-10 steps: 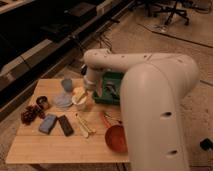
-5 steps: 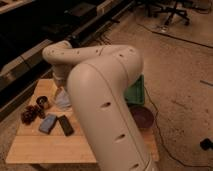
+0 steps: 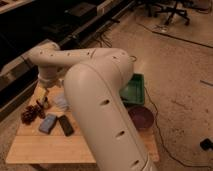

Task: Place grapes in purple bowl

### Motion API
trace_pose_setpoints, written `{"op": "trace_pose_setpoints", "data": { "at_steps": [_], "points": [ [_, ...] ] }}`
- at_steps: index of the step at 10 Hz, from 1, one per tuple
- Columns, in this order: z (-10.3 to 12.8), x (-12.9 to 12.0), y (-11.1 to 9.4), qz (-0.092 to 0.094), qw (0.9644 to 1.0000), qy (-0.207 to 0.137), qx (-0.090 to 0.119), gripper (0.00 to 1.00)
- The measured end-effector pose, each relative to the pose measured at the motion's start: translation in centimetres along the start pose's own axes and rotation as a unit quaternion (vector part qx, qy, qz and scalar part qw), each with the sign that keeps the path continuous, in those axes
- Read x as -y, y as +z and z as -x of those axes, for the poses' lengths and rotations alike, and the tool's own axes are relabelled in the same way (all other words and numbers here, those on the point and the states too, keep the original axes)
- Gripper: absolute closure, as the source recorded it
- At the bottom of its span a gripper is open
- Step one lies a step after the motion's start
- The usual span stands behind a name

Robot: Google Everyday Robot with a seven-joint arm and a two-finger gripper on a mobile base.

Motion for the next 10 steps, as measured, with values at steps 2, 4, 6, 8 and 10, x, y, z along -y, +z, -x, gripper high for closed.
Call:
{"op": "trace_pose_setpoints", "data": {
  "at_steps": [2, 4, 6, 8, 10],
  "points": [
    [-0.5, -0.8, -0.1, 0.042, 0.9927, -0.105, 0.043, 0.2],
    [-0.8, -1.3, -0.5, 0.064, 0.9805, -0.169, 0.076, 0.2],
    [-0.8, -1.6, -1.0, 0.075, 0.9691, -0.213, 0.101, 0.2],
    [-0.7, -1.7, -1.0, 0.08, 0.9698, -0.209, 0.096, 0.2],
    [0.3, -2.7, -0.1, 0.095, 0.9687, -0.217, 0.074, 0.2]
  ]
}}
